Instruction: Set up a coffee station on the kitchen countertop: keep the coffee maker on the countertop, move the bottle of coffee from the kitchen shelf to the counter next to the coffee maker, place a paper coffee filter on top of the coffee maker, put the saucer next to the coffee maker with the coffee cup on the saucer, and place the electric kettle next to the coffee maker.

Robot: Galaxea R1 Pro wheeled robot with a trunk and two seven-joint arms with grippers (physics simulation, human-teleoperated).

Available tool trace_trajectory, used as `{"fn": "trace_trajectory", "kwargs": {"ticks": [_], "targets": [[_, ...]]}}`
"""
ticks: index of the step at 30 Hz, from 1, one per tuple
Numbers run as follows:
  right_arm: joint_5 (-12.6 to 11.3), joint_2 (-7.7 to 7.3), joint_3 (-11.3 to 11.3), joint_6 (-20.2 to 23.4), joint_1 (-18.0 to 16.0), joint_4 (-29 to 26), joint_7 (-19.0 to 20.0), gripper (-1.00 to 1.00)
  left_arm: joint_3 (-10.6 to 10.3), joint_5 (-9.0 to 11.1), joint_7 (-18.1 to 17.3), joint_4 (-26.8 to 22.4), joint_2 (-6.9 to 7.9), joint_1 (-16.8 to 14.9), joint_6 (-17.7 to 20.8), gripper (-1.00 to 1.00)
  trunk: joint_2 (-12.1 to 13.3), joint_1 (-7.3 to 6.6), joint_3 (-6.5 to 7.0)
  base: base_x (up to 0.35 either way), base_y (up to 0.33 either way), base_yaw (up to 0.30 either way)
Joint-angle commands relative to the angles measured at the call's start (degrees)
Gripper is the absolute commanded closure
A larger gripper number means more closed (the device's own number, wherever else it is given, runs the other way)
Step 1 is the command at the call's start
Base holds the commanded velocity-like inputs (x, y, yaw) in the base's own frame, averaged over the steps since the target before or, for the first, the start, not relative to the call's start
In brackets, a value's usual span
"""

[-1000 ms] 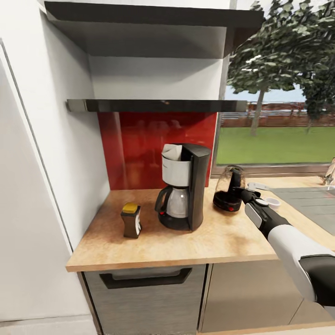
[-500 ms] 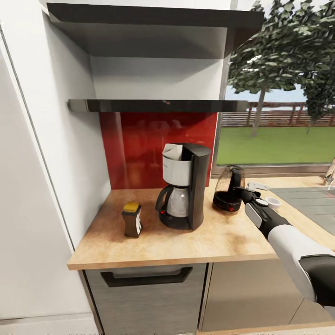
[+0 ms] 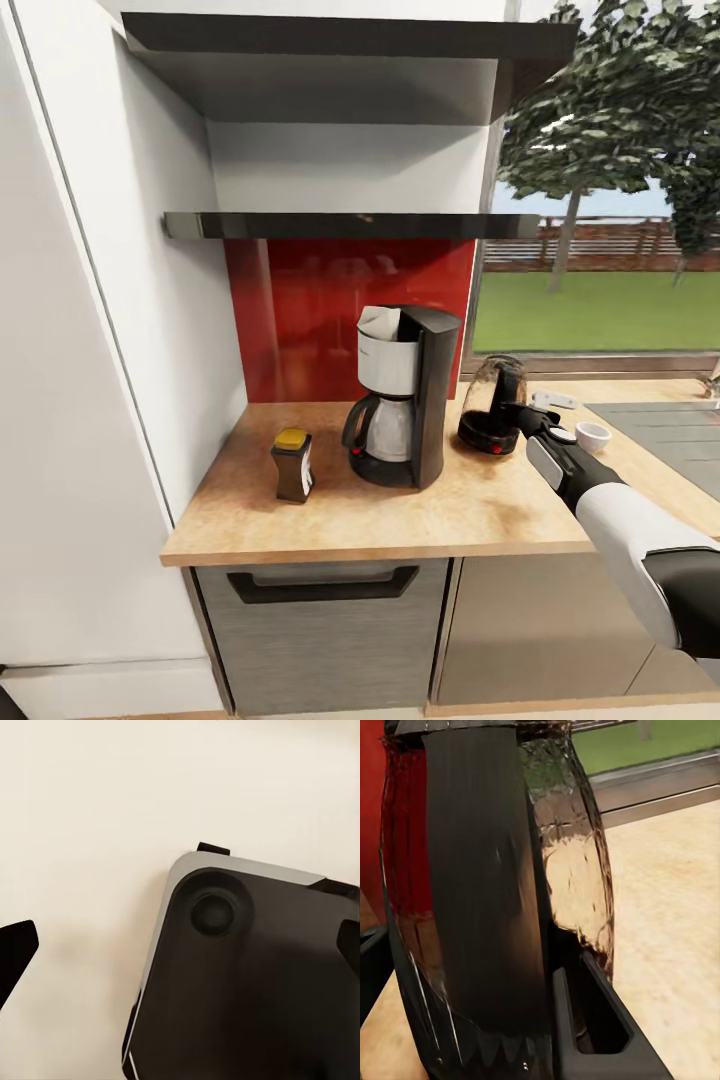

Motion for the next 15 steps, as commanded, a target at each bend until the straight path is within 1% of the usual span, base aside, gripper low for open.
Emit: {"fn": "trace_trajectory", "kwargs": {"ticks": [1, 2, 7, 15], "targets": [[-0.4, -0.05, 0.5, -0.2, -0.1, -0.1, -0.3, 1.0, 0.2, 0.1, 0.1, -0.1, -0.02, 0.0, -0.1, -1.0, 0.0, 0.0, -0.09, 0.0, 0.0, 0.004], [-0.4, -0.05, 0.5, -0.2, -0.1, -0.1, -0.3, 1.0, 0.2, 0.1, 0.1, -0.1, -0.02, 0.0, -0.1, -1.0, 0.0, 0.0, -0.14, 0.0, 0.0, 0.038], [-0.4, -0.05, 0.5, -0.2, -0.1, -0.1, -0.3, 1.0, 0.2, 0.2, 0.0, -0.1, -0.02, 0.0, -0.1, -1.0, -2.0, 1.1, -1.35, 0.0, 0.0, 0.11], [-0.4, -0.05, 0.5, -0.2, -0.1, -0.1, -0.3, 1.0, 0.2, 0.2, 0.0, -0.1, -0.02, 0.0, -0.1, -1.0, -2.0, 1.1, -1.39, 0.0, 0.0, 0.015]]}}
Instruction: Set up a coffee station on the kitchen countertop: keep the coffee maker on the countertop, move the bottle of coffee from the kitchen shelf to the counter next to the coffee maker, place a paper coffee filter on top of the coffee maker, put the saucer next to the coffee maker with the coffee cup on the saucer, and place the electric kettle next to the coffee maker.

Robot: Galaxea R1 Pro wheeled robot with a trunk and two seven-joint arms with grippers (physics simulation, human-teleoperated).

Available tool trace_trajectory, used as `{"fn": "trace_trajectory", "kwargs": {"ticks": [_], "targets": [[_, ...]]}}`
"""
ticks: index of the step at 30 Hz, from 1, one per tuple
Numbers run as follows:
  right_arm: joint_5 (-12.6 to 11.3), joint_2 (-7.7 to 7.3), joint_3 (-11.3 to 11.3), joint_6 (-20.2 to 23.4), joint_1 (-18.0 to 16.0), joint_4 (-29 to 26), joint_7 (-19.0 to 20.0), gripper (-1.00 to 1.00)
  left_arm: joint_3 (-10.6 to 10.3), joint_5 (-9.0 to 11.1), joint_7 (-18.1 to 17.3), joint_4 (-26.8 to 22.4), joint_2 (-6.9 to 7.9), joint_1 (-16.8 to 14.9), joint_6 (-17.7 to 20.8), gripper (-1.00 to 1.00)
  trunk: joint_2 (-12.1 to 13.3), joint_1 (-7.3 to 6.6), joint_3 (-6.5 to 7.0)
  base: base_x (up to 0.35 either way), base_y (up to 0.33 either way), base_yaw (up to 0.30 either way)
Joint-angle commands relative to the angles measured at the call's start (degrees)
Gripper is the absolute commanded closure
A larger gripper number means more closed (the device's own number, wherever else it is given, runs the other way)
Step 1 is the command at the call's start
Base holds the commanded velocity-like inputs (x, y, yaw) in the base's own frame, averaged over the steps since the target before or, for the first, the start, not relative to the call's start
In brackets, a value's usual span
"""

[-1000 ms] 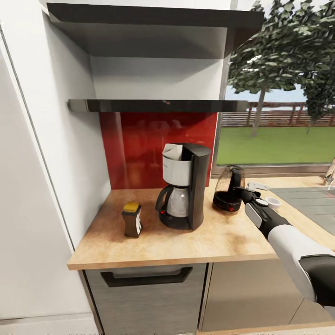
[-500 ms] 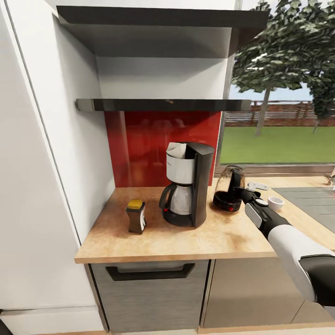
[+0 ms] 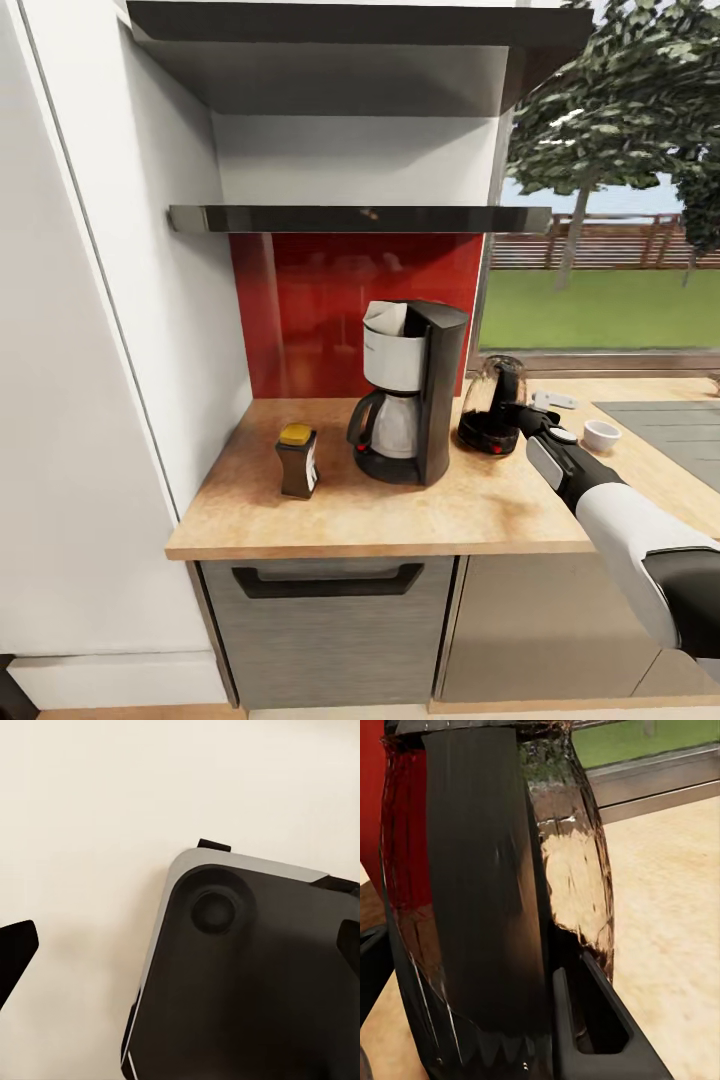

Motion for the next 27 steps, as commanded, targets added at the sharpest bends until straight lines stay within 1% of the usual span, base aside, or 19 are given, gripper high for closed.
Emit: {"fn": "trace_trajectory", "kwargs": {"ticks": [1, 11, 12, 27], "targets": [[-0.4, -0.05, 0.5, -0.2, -0.1, -0.1, -0.3, 1.0, 0.2, 0.1, 0.1, -0.1, -0.02, 0.0, -0.1, -1.0, 0.0, 0.0, -0.05, 0.0, 0.0, 0.0], [-0.4, -0.05, 0.5, -0.2, -0.1, -0.1, -0.2, 1.0, 0.2, 0.1, 0.1, -0.1, -0.02, 0.0, -0.1, -1.0, 0.0, 0.0, -0.05, 0.0, 0.0, 0.0], [-0.4, -0.05, 0.5, -0.2, -0.1, -0.1, -0.2, -1.0, 0.2, 0.1, 0.1, -0.1, -0.02, 0.0, -0.1, -1.0, 0.0, 0.0, -0.05, 0.0, 0.0, 0.0], [-0.4, -0.05, 0.5, -0.2, -0.1, -0.1, -0.2, -1.0, 0.2, 0.1, 0.0, -0.1, -0.02, 0.0, -0.2, -1.0, 0.0, 0.0, -0.05, 0.0, 0.0, 0.0]]}}
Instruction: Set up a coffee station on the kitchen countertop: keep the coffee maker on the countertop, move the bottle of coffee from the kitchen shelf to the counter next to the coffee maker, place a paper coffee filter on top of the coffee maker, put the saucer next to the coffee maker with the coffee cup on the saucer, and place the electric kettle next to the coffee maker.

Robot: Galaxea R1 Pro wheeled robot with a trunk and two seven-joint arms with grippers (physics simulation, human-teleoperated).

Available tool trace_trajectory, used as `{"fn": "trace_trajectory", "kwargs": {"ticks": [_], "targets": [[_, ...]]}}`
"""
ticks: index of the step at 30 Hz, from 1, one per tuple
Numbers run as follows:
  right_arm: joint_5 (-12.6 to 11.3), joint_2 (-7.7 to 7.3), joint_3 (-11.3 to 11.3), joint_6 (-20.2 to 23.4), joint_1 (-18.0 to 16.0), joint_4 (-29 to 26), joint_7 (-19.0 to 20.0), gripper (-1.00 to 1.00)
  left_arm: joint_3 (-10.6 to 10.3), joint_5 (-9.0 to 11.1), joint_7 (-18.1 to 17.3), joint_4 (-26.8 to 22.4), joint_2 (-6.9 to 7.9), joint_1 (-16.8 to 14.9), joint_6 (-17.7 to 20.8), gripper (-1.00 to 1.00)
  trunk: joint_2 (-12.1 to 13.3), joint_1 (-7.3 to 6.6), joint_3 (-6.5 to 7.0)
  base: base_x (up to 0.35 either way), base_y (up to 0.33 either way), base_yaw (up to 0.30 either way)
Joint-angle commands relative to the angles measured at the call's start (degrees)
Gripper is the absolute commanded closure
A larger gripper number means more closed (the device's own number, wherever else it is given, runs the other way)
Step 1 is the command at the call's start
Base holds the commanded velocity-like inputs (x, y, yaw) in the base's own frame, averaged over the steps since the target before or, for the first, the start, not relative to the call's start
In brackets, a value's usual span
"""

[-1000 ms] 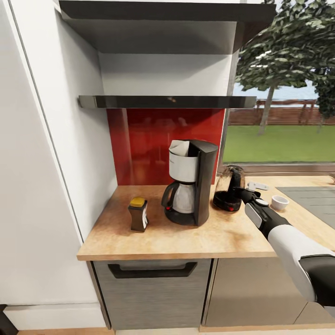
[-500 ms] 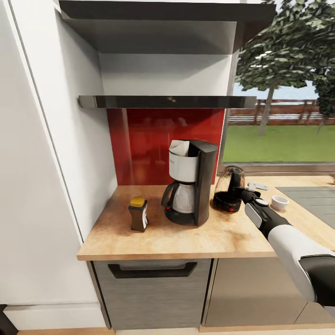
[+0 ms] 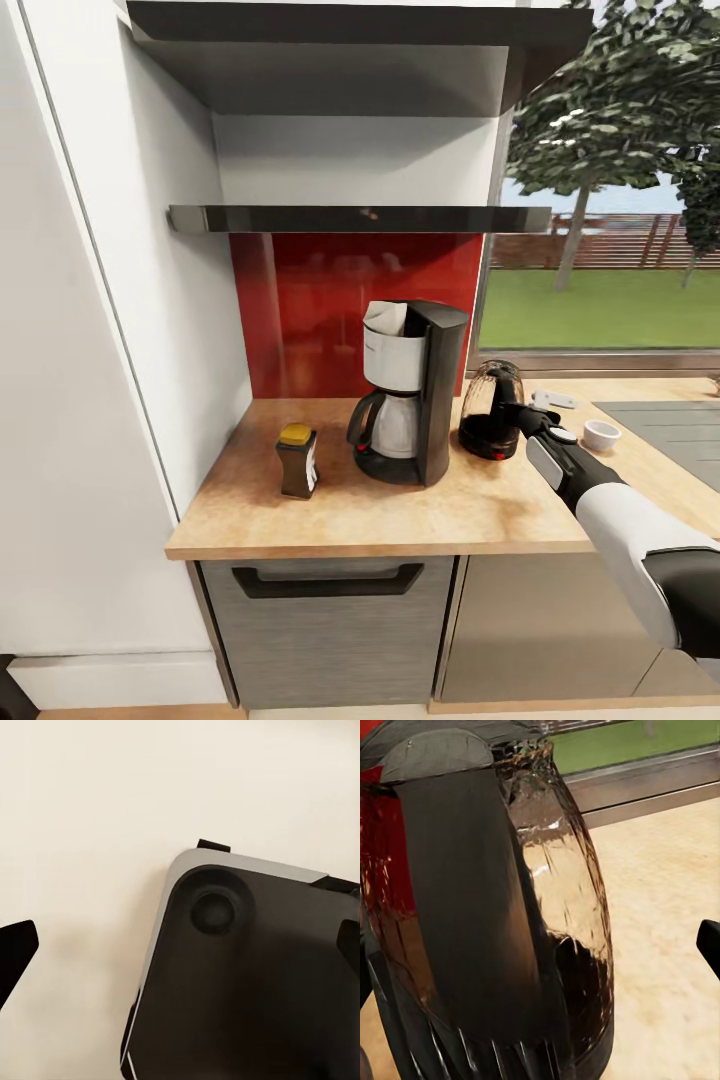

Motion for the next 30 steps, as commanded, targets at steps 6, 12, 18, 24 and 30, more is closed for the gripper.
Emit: {"fn": "trace_trajectory", "kwargs": {"ticks": [6, 12, 18, 24, 30], "targets": [[-0.6, -0.05, 0.5, -0.2, 0.0, 0.0, -0.3, -1.0, 0.1, 0.1, 0.1, -0.1, -0.11, 0.0, -0.1, -1.0, 0.0, 0.0, -0.06, -0.149, -0.001, 0.0], [-0.6, -0.05, 0.5, -0.2, 0.0, 0.0, -0.3, -1.0, 0.1, 0.1, 0.1, -0.1, -0.11, 0.0, -0.1, -1.0, 0.0, 0.0, -0.06, -0.298, -0.131, 0.0], [-0.6, -0.05, 0.5, -0.2, 0.0, 0.0, -0.3, -1.0, 0.1, 0.0, 0.1, -0.1, -0.11, 0.0, -0.1, -1.0, 0.0, 0.0, -0.06, -0.284, -0.173, 0.0], [-0.3, -0.05, 0.5, -0.2, 0.0, 0.0, -0.4, -1.0, 0.1, 0.1, 0.1, -0.2, -0.11, 0.0, -0.1, -1.0, 0.0, 0.0, -0.06, -0.271, -0.185, 0.0], [-0.2, -0.05, 0.5, -0.2, 0.0, 0.0, -0.4, -1.0, 0.1, 0.1, 0.1, -0.2, -0.11, 0.0, -0.1, -1.0, 0.0, 0.0, -0.06, -0.151, -0.253, -0.159]]}}
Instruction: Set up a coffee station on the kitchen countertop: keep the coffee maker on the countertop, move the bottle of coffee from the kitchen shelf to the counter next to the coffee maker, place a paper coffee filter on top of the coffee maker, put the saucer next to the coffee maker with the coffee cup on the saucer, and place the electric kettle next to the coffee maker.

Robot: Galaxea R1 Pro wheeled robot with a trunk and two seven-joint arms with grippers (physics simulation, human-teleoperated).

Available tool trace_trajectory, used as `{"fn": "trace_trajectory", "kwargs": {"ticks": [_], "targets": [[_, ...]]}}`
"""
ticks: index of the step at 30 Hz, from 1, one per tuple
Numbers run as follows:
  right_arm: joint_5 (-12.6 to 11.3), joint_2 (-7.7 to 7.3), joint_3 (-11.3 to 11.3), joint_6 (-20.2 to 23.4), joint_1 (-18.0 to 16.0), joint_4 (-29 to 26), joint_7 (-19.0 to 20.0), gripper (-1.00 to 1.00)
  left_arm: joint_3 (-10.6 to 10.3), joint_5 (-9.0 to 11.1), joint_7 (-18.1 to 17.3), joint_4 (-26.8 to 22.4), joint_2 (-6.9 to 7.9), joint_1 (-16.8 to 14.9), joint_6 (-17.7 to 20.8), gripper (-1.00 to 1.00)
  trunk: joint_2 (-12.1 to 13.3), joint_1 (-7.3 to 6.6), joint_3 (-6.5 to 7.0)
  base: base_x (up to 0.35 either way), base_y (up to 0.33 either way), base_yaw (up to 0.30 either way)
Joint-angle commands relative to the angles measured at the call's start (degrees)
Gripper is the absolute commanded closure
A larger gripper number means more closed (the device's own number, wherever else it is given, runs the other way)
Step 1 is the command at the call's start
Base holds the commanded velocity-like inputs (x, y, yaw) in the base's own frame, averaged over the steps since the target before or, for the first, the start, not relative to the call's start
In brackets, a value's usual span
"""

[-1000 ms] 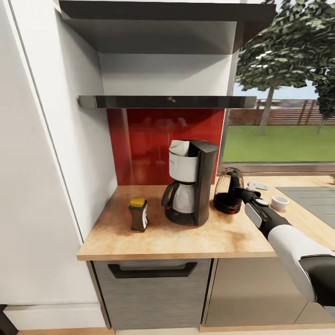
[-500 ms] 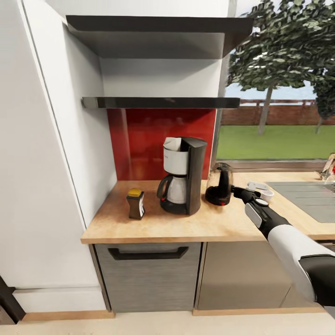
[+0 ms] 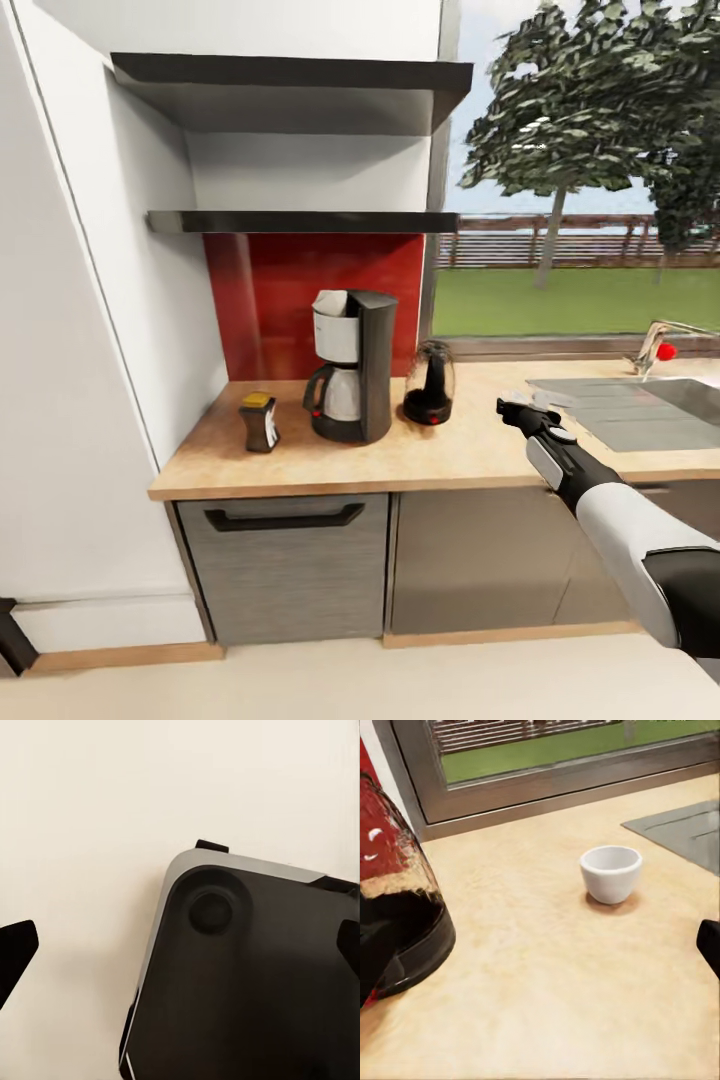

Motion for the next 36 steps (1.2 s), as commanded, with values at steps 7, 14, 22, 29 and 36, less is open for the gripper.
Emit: {"fn": "trace_trajectory", "kwargs": {"ticks": [7, 14, 22, 29, 36], "targets": [[-0.6, -0.04, 0.5, -0.2, 0.0, 0.0, -0.3, -1.0, 0.2, 0.1, 0.1, -0.2, -0.02, 0.0, -0.1, -1.0, 0.0, -0.01, -0.06, -0.011, -0.285, -0.286], [-0.6, -0.03, 0.5, -0.2, 0.0, 0.0, -0.3, -1.0, 0.2, 0.1, 0.0, -0.3, -0.02, 0.0, -0.1, -1.0, 0.0, -0.01, -0.06, 0.0, -0.293, -0.29], [-0.7, 0.02, 0.5, -0.2, 0.0, 0.0, -0.3, -1.0, 0.3, 0.1, -0.1, -1.2, -0.02, 0.0, -0.1, -1.0, 0.0, -0.01, -0.06, 0.0, -0.275, -0.29], [-1.0, -0.26, 0.5, -0.4, 0.0, 12.7, -0.5, -1.0, 0.3, 0.1, -0.1, -4.2, 0.04, 0.0, -0.1, -1.0, 0.0, -0.01, -0.16, 0.0, -0.125, -0.272], [-0.8, -0.39, 0.4, -4.9, 3.0, 24.6, -0.6, -1.0, 0.2, 0.1, -0.2, -6.4, 0.06, 0.0, -0.1, -1.0, 0.0, -0.01, -0.19, 0.0, -0.01, -0.192]]}}
